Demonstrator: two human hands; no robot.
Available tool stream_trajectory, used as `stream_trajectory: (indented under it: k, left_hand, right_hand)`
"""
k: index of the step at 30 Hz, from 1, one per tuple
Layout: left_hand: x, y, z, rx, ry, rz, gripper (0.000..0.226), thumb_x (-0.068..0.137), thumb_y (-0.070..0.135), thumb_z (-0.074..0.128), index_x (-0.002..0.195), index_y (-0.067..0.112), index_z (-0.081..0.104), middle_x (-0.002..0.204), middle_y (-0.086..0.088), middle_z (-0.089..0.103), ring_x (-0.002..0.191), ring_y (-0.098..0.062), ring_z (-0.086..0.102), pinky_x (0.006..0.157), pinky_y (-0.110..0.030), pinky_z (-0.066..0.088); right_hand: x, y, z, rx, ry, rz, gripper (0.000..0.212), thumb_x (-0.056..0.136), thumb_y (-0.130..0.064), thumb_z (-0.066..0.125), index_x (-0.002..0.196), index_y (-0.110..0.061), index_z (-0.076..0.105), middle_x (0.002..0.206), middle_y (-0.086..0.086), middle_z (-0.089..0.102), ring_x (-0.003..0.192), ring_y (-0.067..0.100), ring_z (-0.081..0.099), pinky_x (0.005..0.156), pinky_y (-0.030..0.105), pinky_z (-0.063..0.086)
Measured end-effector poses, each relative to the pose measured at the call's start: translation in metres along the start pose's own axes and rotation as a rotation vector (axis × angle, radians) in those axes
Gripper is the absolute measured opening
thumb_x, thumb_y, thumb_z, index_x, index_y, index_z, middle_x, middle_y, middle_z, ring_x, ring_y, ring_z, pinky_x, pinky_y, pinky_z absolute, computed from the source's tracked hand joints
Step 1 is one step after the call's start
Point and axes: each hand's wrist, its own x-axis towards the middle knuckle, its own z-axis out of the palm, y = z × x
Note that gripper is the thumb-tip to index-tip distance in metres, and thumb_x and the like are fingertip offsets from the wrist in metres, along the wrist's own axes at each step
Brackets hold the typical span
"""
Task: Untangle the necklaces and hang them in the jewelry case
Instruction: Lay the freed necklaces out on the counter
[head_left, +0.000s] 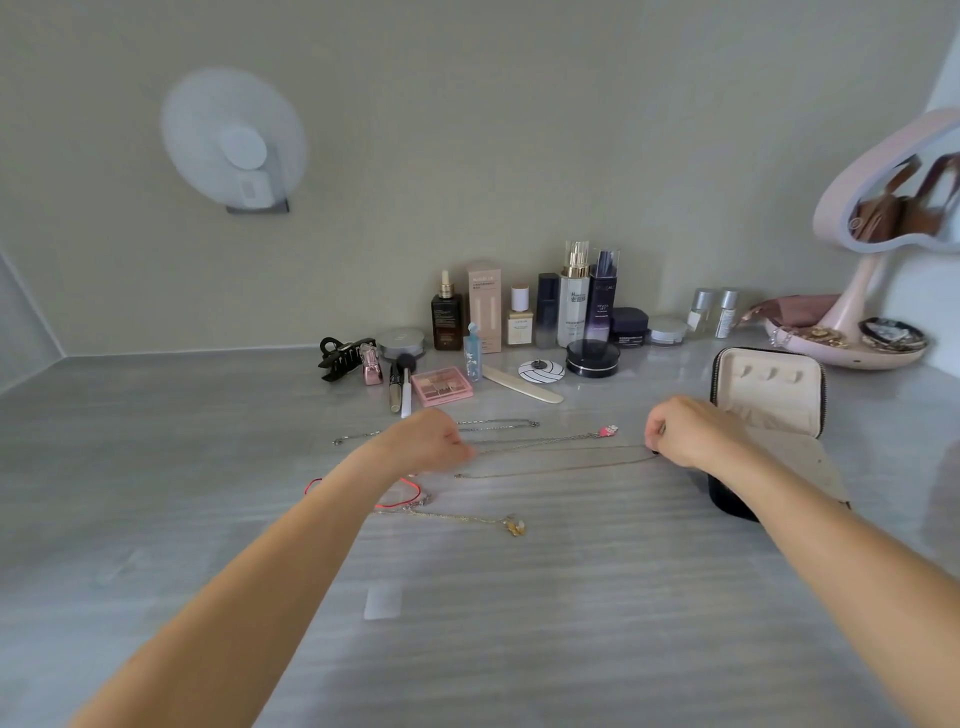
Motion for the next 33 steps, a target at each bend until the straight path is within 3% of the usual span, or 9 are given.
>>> stream_trajectory:
  k: [5,12,16,19,22,24,29,30,33]
  left_hand:
    - [0.001,-0.006,-0.003,-0.089,0.030,0.001,0.032,0.088,0.030,0.057,0.082,0.000,0.065,0.072,-0.009,0.053,0.051,-0.016,0.034,0.049,-0.024,0.028]
    - [0.000,-0.012,0.002,-0.117,0.045,0.006,0.019,0.084,0.008,0.058,0.097,0.003,0.070,0.094,-0.012,0.068,0.077,-0.019,0.057,0.073,-0.026,0.045]
    - [-0.006,-0.016,0.002,-0.126,0.085,0.013,0.019,0.082,0.006,0.058,0.097,0.006,0.070,0.104,-0.011,0.069,0.081,-0.021,0.059,0.061,-0.019,0.043]
    - [-0.010,-0.021,0.001,-0.125,0.097,0.024,0.020,0.082,0.005,0.057,0.097,0.007,0.070,0.099,-0.006,0.069,0.077,-0.015,0.055,0.056,-0.013,0.038]
    - [-0.016,-0.027,-0.003,-0.115,0.133,0.033,0.018,0.082,0.007,0.057,0.094,0.010,0.070,0.085,0.002,0.061,0.075,-0.012,0.053,0.058,-0.014,0.039]
    - [-0.022,-0.033,-0.006,-0.127,0.170,0.033,0.015,0.082,0.009,0.058,0.090,0.013,0.070,0.080,0.006,0.059,0.073,-0.012,0.054,0.062,-0.018,0.043]
    - [-0.044,-0.049,-0.016,-0.138,0.122,-0.003,0.009,0.078,0.018,0.065,0.072,0.025,0.064,0.072,0.011,0.058,0.074,-0.015,0.058,0.063,-0.020,0.044]
    - [-0.050,-0.050,-0.015,-0.103,0.085,-0.015,0.003,0.078,0.021,0.067,0.076,0.022,0.066,0.074,0.010,0.059,0.074,-0.015,0.057,0.063,-0.020,0.043]
    - [-0.061,-0.052,-0.008,-0.083,-0.013,-0.028,0.018,0.079,0.021,0.067,0.095,0.013,0.067,0.090,-0.001,0.064,0.072,-0.018,0.056,0.060,-0.022,0.043]
  right_hand:
    - [0.002,-0.001,0.002,-0.003,0.017,0.007,0.029,0.083,-0.011,0.054,0.063,-0.031,0.056,0.098,-0.005,0.064,0.093,0.022,0.059,0.081,0.031,0.045]
    - [0.004,0.000,0.003,-0.054,0.016,0.043,0.017,0.083,-0.012,0.055,0.076,-0.025,0.062,0.097,0.000,0.066,0.093,0.025,0.059,0.088,0.036,0.044]
    - [0.003,0.001,0.003,-0.050,0.026,0.021,0.019,0.086,-0.018,0.055,0.072,-0.030,0.054,0.102,-0.001,0.065,0.097,0.024,0.058,0.088,0.036,0.044]
    - [0.000,0.001,0.002,-0.037,0.056,-0.003,0.005,0.089,-0.029,0.055,0.085,-0.028,0.057,0.108,0.000,0.064,0.100,0.024,0.058,0.078,0.032,0.042]
    - [-0.010,-0.009,0.000,-0.006,0.142,-0.071,0.023,0.089,-0.038,0.053,0.105,-0.022,0.058,0.113,0.003,0.063,0.103,0.026,0.058,0.076,0.031,0.042]
    - [-0.022,-0.026,-0.003,0.075,0.162,-0.145,0.022,0.088,-0.039,0.054,0.102,-0.023,0.060,0.109,0.001,0.065,0.102,0.024,0.059,0.082,0.033,0.046]
    - [-0.065,-0.081,0.000,0.250,-0.009,-0.377,0.014,0.083,-0.038,0.061,0.084,-0.025,0.065,0.086,-0.008,0.064,0.085,0.016,0.060,0.078,0.032,0.050]
    - [-0.074,-0.092,0.003,0.240,-0.043,-0.415,0.015,0.083,-0.039,0.062,0.085,-0.024,0.066,0.086,-0.008,0.064,0.084,0.015,0.060,0.077,0.032,0.050]
    - [-0.089,-0.120,0.011,0.221,-0.143,-0.484,0.021,0.079,-0.042,0.066,0.086,-0.022,0.066,0.087,-0.007,0.066,0.082,0.015,0.060,0.076,0.032,0.050]
